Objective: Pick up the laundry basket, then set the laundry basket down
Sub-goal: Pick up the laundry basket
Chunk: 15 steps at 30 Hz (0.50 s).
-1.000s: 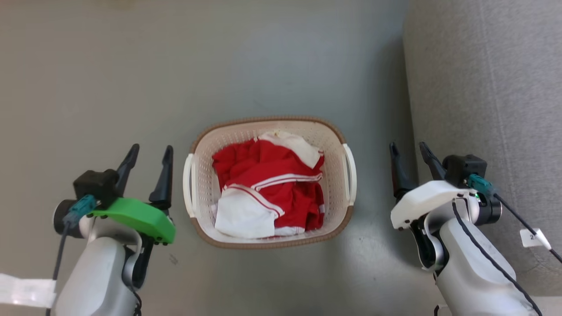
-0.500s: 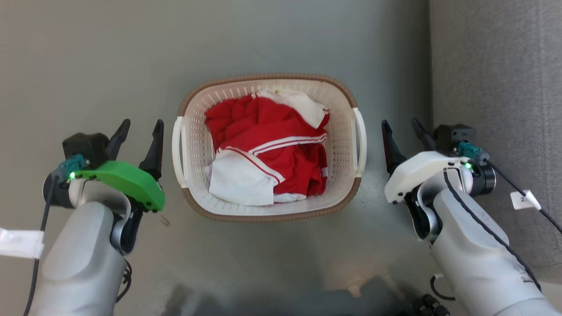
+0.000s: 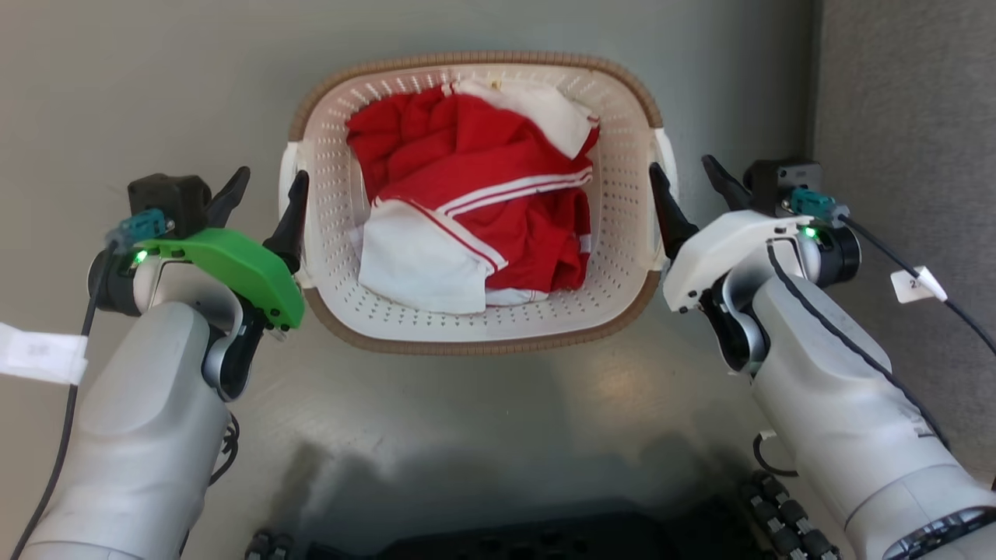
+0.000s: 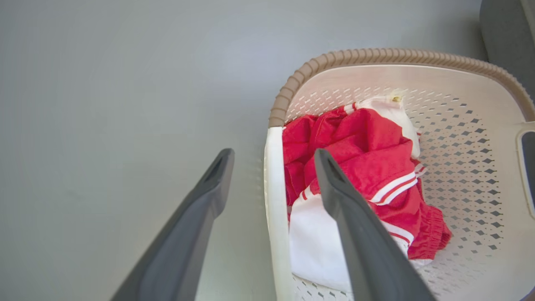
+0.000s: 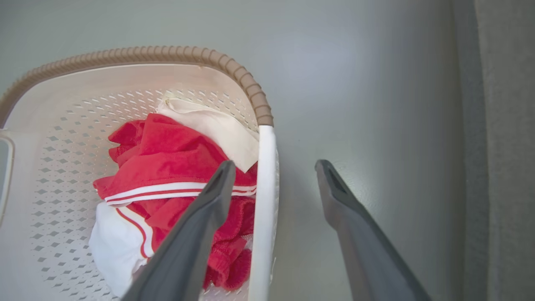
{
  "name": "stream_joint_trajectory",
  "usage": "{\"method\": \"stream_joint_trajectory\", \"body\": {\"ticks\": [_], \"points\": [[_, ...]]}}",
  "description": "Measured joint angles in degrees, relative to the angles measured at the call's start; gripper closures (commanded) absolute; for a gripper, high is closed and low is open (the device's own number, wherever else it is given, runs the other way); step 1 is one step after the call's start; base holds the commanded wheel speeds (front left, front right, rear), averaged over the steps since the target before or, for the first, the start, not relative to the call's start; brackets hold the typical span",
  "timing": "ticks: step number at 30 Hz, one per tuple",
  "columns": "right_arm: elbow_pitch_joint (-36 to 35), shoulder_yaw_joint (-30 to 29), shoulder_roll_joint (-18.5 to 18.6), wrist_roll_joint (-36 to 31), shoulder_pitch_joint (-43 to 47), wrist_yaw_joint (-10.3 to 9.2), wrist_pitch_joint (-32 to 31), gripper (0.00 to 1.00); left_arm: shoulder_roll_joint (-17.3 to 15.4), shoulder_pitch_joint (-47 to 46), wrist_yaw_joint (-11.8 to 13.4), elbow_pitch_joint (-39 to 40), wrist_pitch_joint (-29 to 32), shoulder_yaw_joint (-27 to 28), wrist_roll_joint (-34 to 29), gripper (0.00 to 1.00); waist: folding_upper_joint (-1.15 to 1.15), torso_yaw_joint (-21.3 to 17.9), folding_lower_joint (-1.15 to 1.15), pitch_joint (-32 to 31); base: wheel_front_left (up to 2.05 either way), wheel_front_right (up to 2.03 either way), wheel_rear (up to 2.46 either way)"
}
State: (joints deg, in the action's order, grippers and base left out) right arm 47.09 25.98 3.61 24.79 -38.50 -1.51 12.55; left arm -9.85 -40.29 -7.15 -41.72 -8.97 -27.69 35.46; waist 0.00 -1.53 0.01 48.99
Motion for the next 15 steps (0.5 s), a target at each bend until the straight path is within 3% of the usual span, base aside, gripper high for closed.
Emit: {"method": "stream_joint_trajectory", "body": {"ticks": [15], "points": [[4.1,5.3,0.0,4.8,-4.5,0.42,-0.1,0.00,-0.1,-4.0,-0.2,-3.2,1.9,-6.5,6.3,0.00,0.00,0.6,0.00,5.8,0.00,0.00,0.00]]}}
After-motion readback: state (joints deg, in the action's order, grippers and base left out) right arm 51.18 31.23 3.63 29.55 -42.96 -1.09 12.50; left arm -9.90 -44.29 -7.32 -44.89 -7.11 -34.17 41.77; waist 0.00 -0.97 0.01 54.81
